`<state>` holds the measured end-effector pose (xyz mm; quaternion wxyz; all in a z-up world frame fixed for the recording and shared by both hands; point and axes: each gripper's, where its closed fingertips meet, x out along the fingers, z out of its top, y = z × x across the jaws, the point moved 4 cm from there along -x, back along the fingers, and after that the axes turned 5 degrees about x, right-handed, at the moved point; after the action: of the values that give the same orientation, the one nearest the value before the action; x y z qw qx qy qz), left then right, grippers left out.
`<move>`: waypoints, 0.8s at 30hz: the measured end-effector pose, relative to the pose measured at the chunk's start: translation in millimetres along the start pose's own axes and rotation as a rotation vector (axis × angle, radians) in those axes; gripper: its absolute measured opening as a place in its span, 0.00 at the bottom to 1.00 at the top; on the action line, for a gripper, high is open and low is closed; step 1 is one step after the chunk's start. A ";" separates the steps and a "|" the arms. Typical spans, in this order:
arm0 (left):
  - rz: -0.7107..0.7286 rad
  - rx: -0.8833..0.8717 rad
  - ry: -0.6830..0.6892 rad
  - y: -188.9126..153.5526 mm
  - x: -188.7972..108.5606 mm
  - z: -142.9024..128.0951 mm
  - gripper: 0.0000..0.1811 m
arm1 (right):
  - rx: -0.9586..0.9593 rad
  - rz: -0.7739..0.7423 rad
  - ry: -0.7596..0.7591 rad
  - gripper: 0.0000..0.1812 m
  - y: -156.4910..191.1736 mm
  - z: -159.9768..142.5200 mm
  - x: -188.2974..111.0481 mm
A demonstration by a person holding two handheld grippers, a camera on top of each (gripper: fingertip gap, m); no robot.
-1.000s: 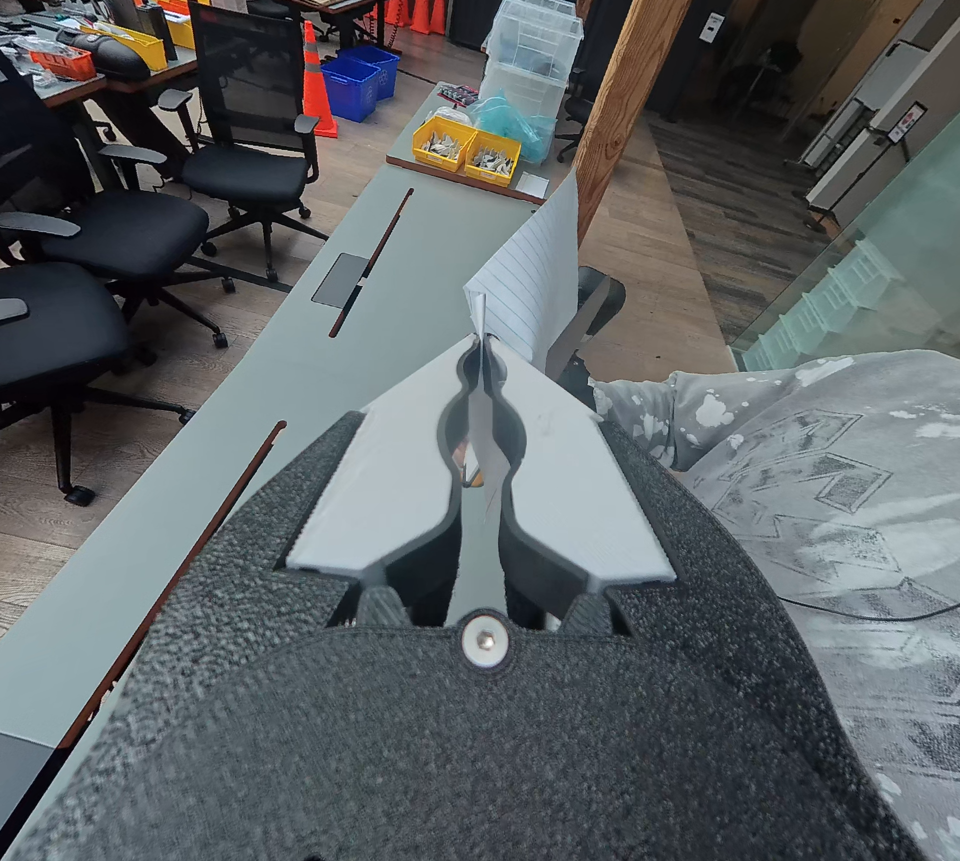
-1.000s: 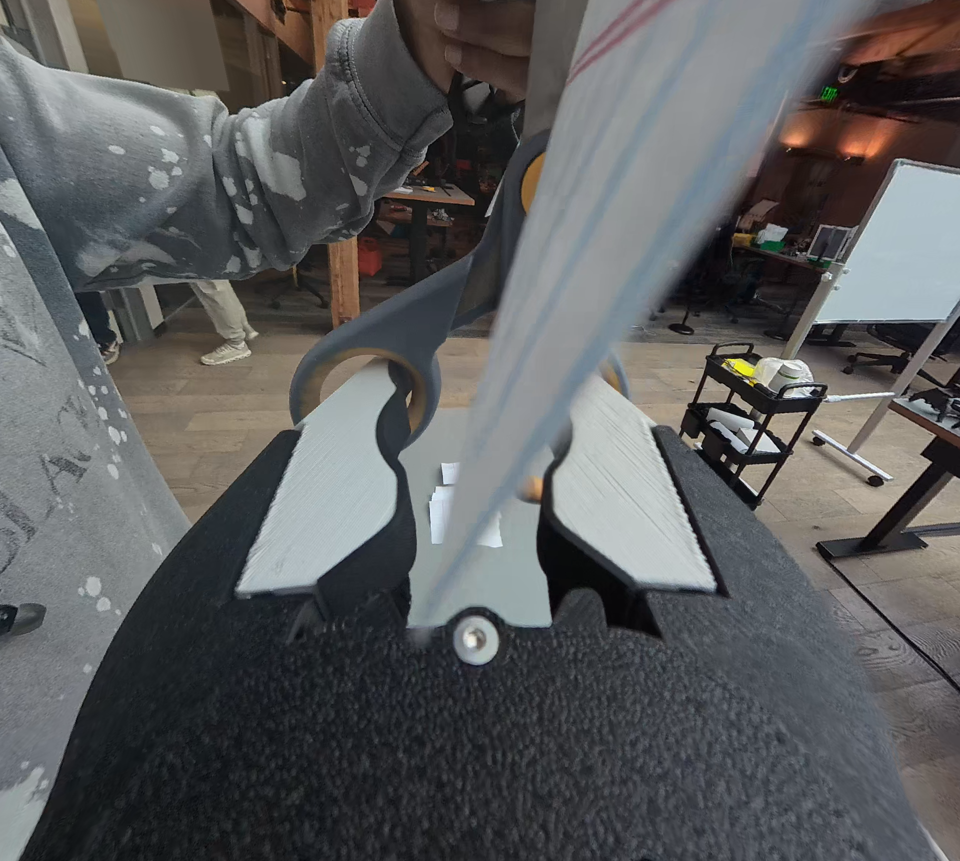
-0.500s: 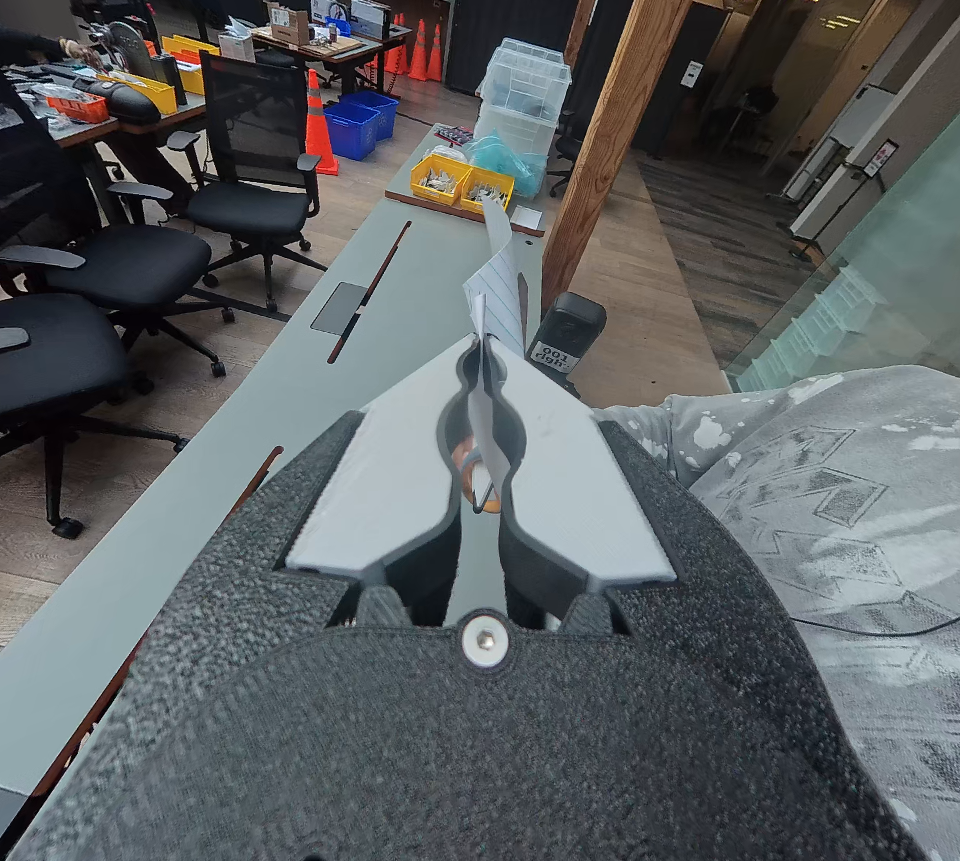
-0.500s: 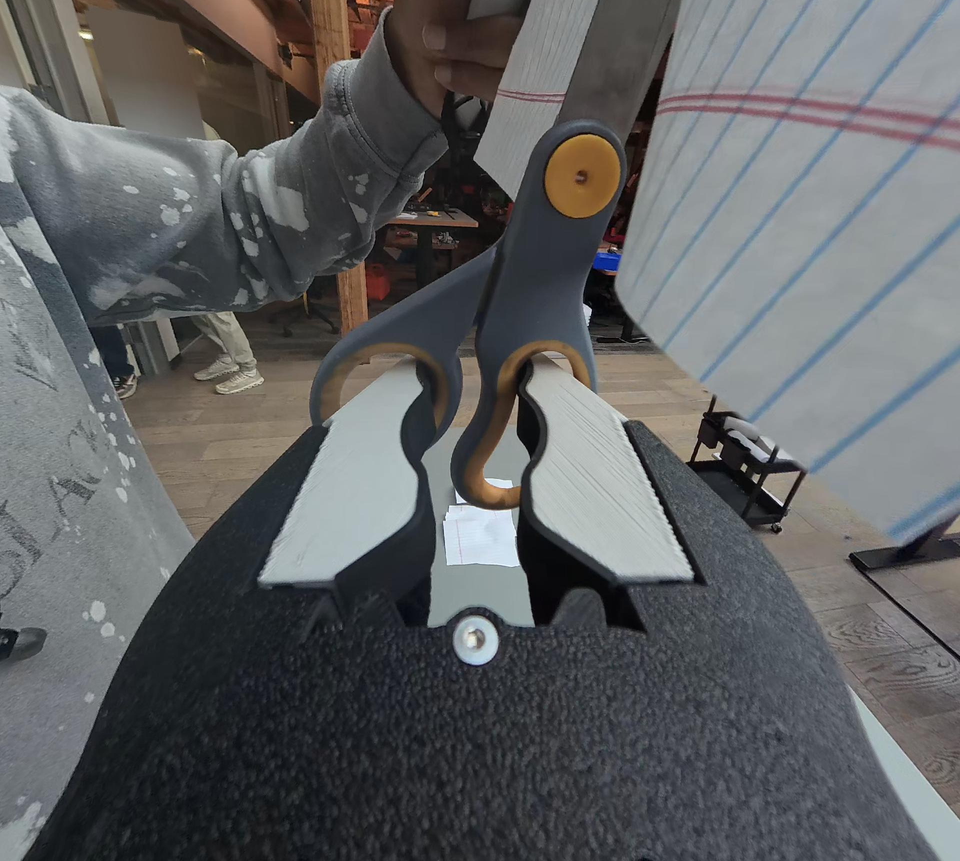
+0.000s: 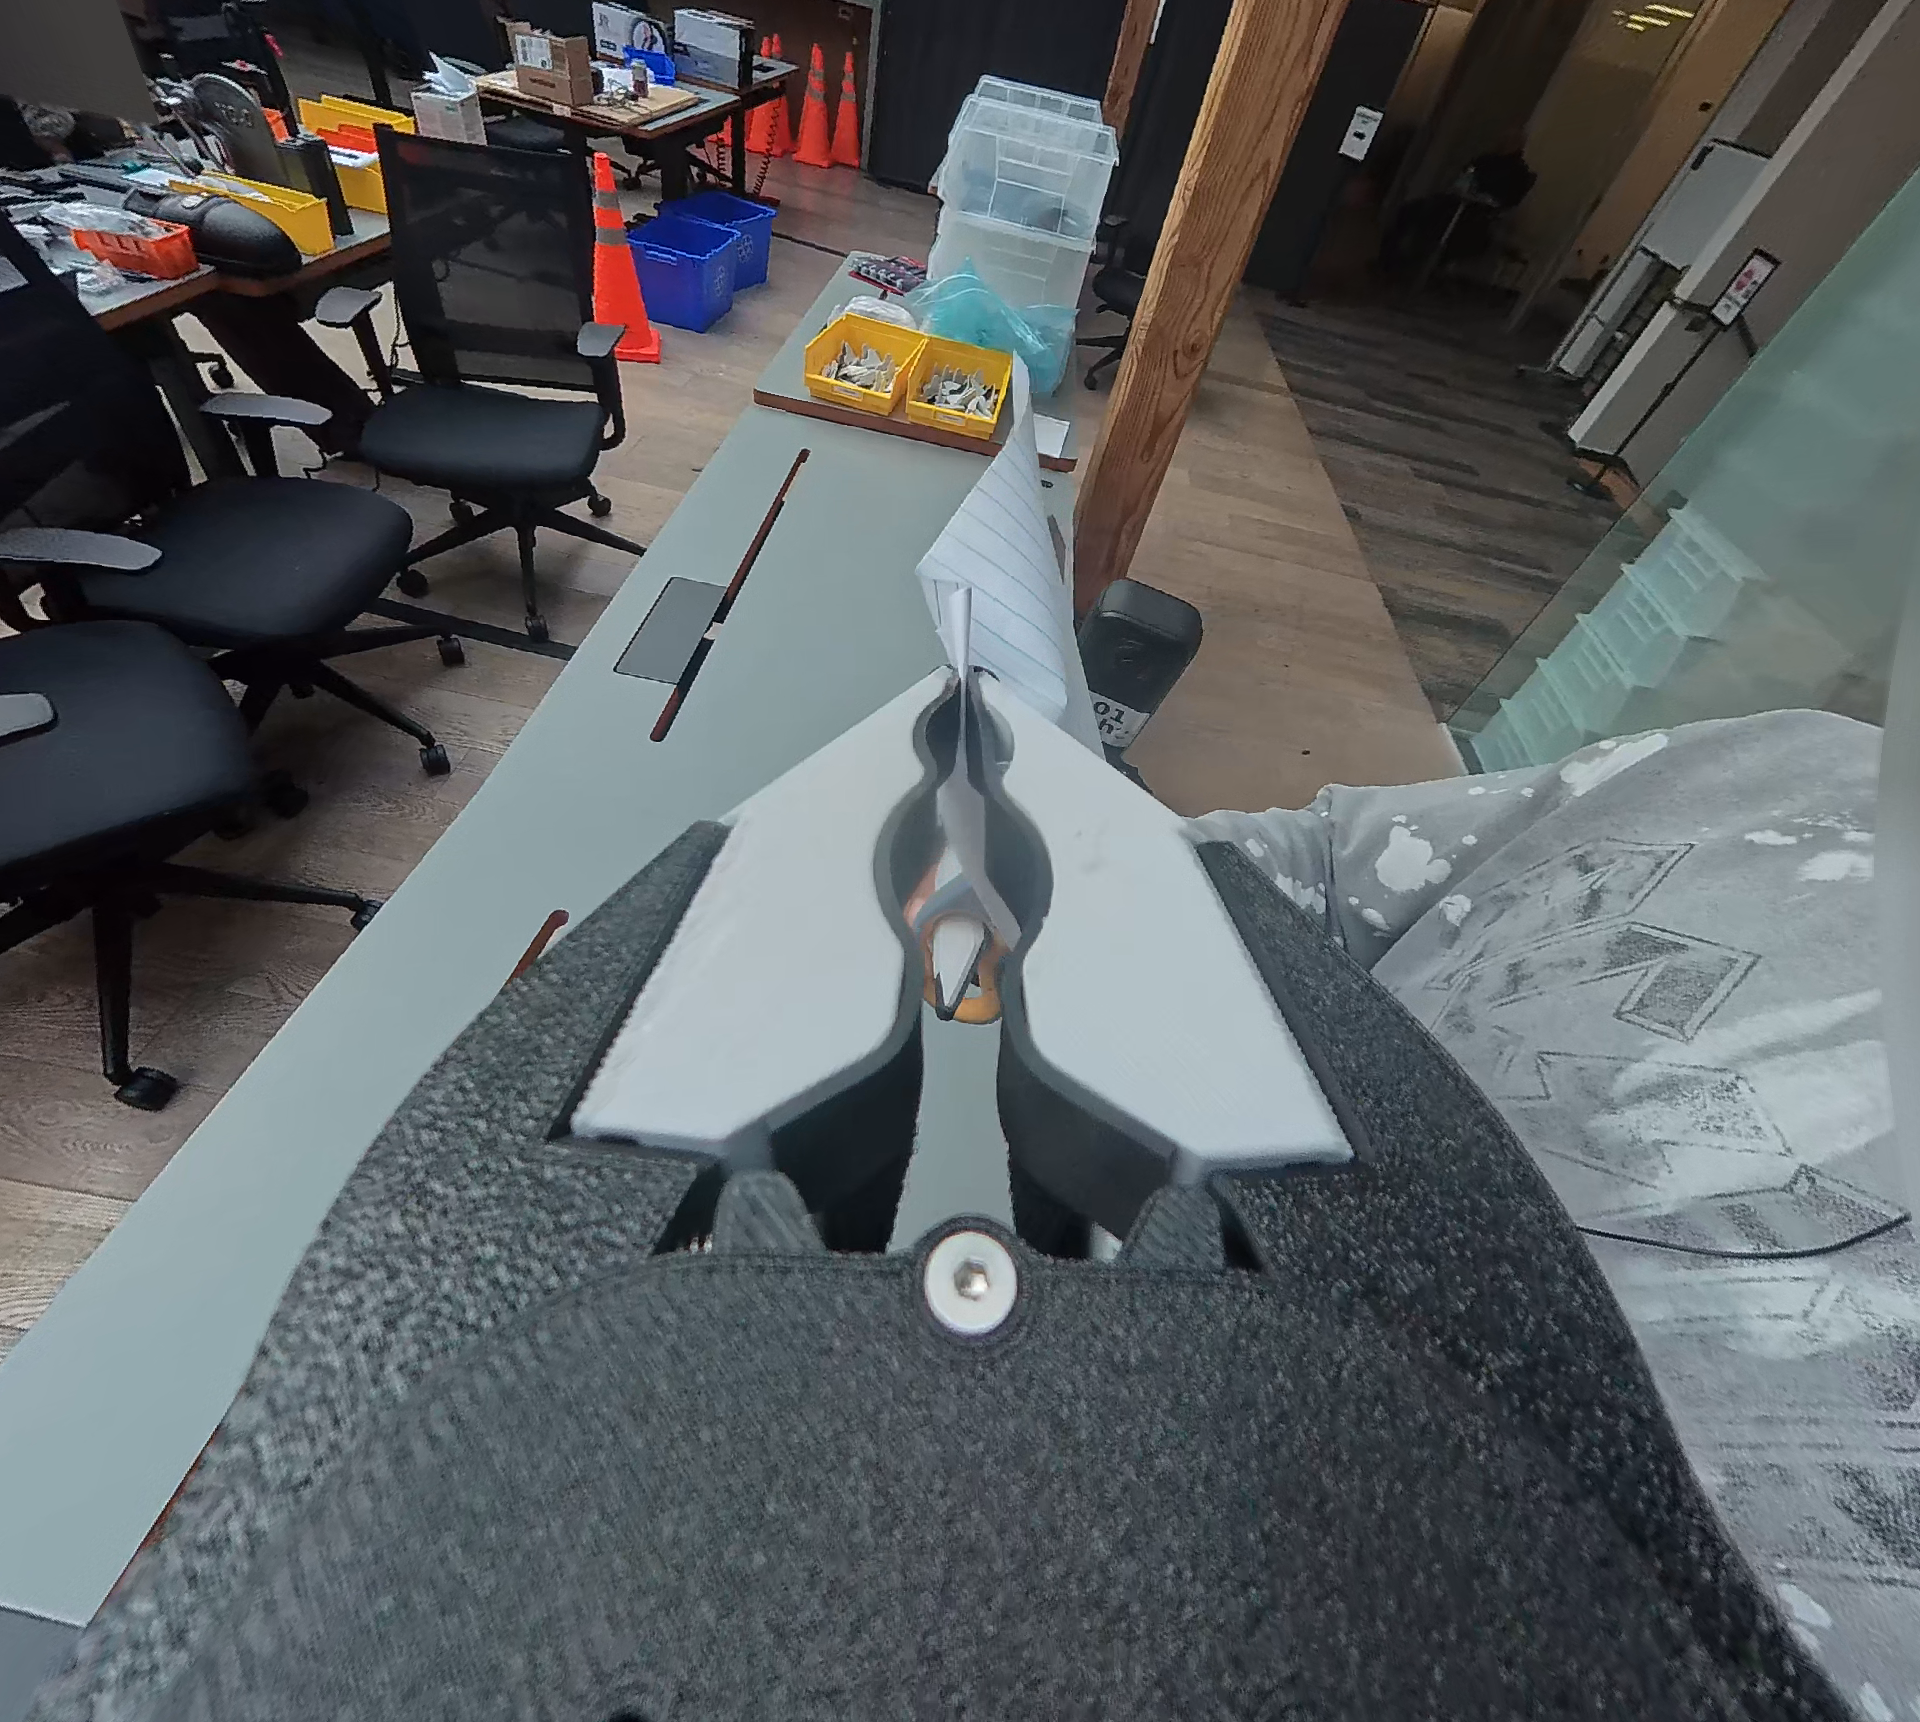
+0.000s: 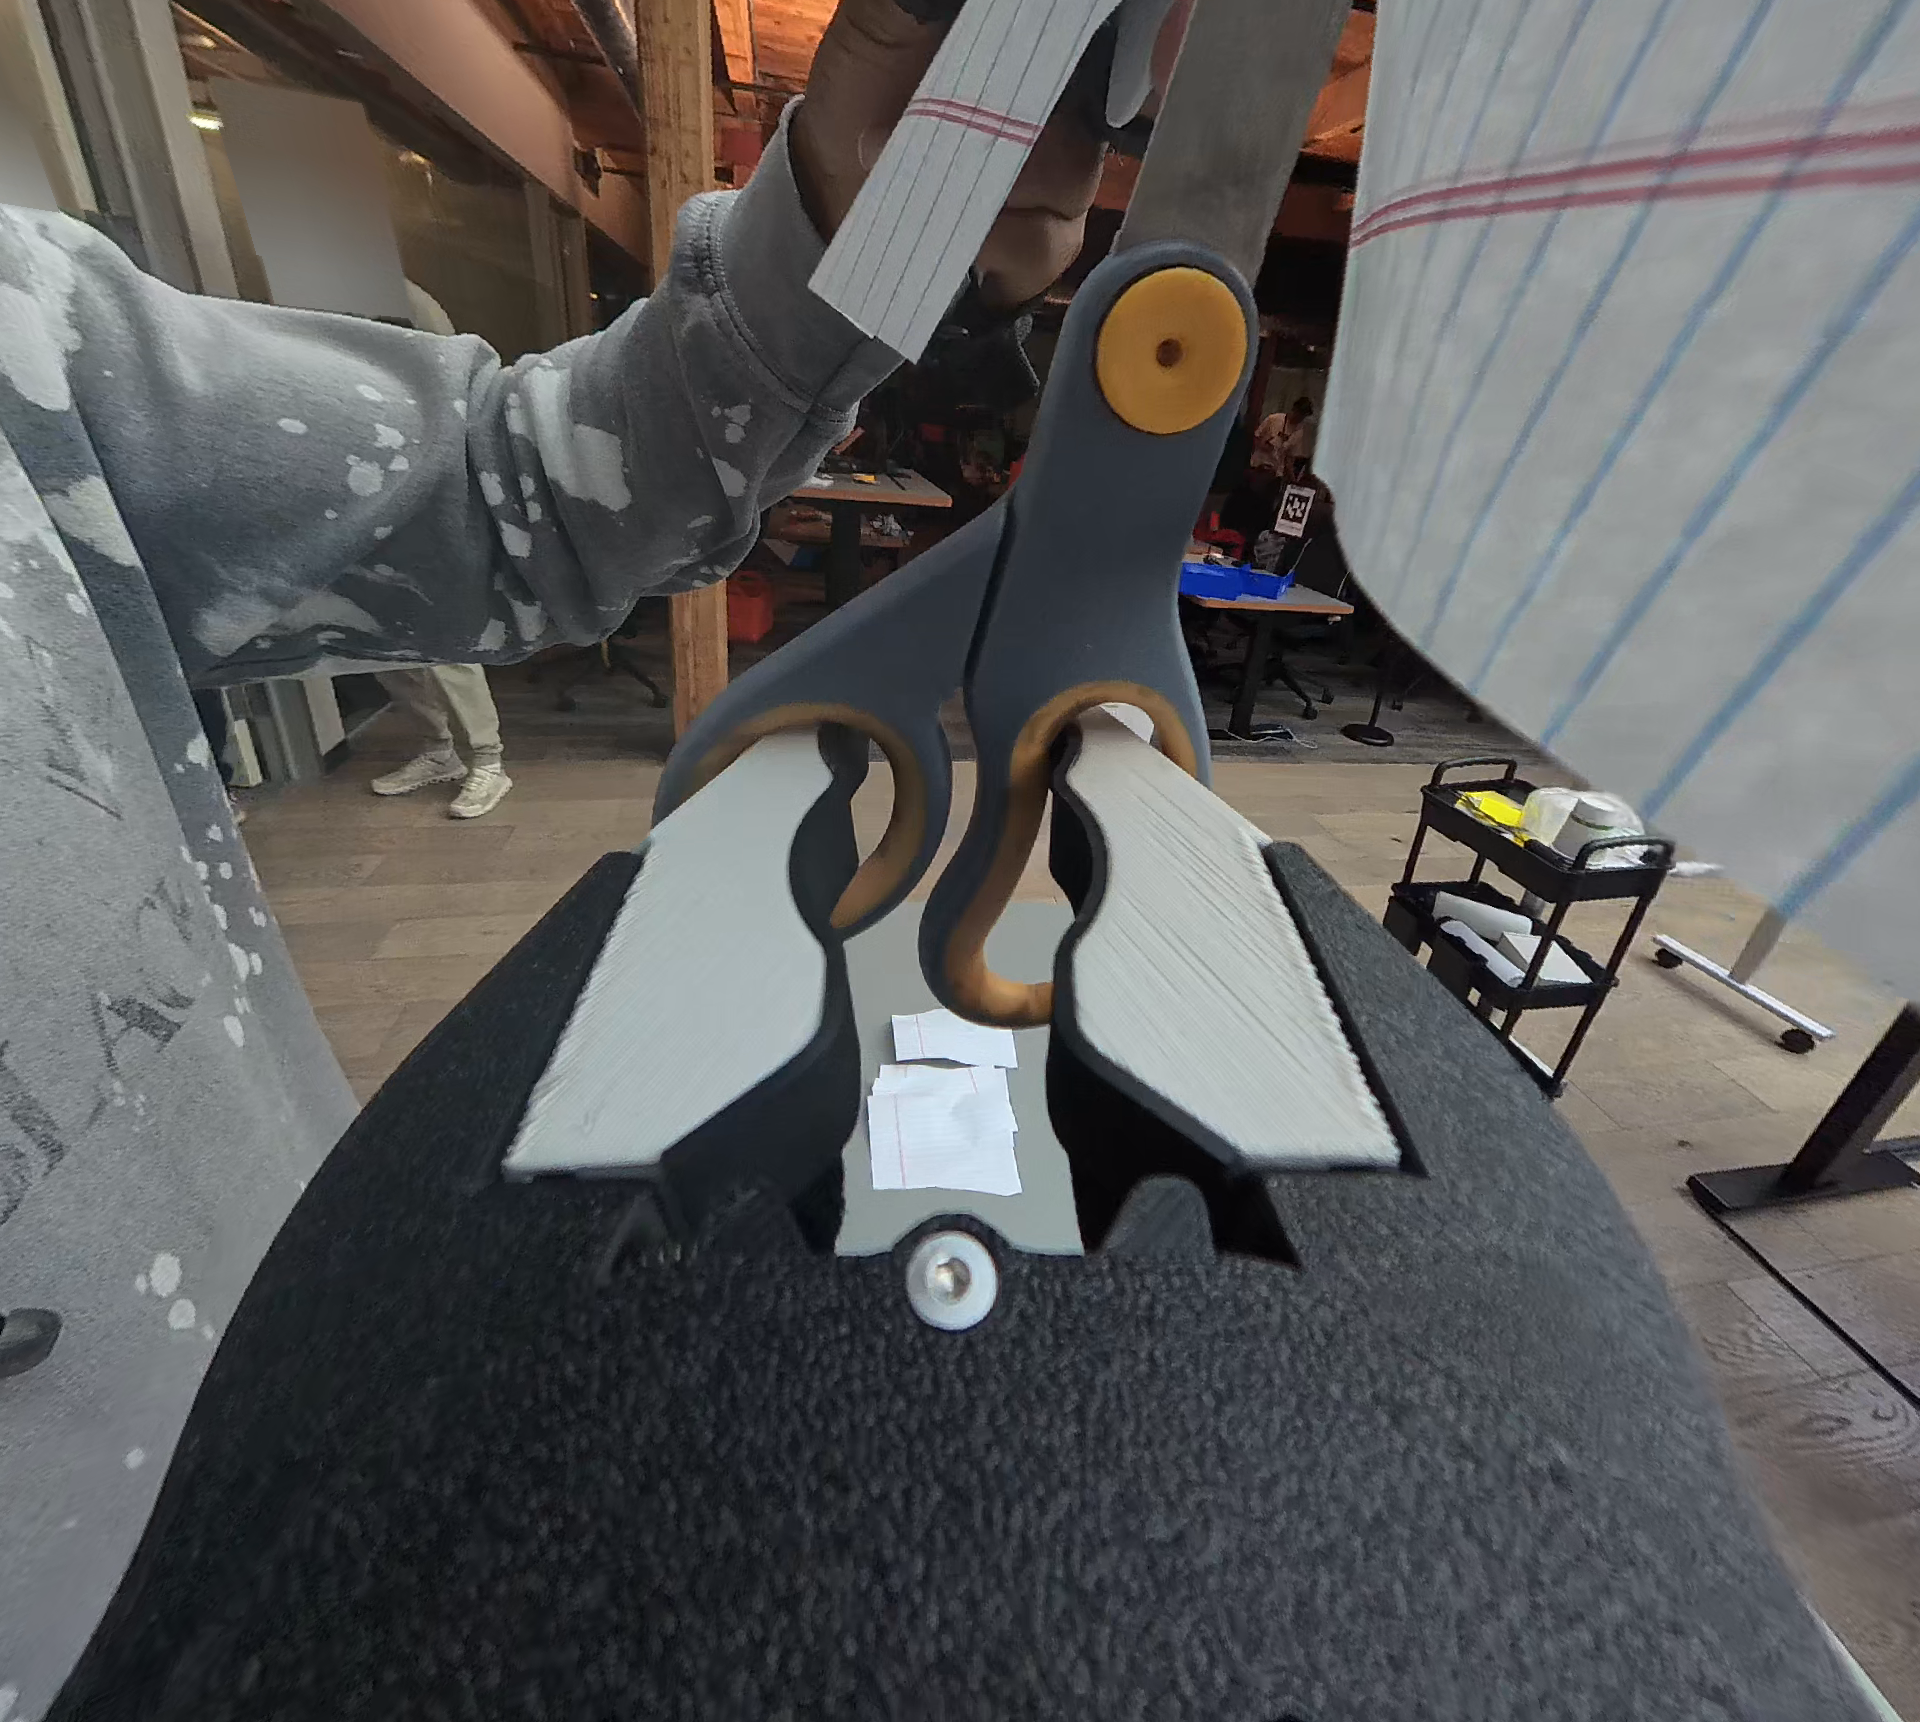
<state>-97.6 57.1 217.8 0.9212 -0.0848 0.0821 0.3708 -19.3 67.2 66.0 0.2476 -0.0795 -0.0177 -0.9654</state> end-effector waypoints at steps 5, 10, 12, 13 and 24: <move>0.003 0.015 0.005 -1.3 1.0 1.8 0.00 | 0.003 -0.012 -0.029 0.20 -2.4 2.1 0.0; 0.007 0.021 0.016 -1.1 1.7 1.8 0.00 | 0.010 -0.013 -0.037 0.22 -3.8 4.2 -0.2; 0.014 0.028 0.026 -1.1 2.4 0.5 0.00 | 0.011 -0.010 -0.045 0.23 -4.1 6.0 -1.1; 0.018 0.033 0.030 -1.3 2.6 -0.1 0.00 | 0.013 -0.010 -0.044 0.22 -4.3 6.5 -1.6; 0.065 0.128 0.069 -3.4 2.4 -7.7 0.00 | 0.043 0.000 -0.011 0.25 -3.6 3.5 -0.9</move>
<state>-94.2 54.6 210.2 0.9089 -0.0355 0.1399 0.3913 -19.7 71.0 69.4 0.2491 -0.0793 -0.0398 -0.9644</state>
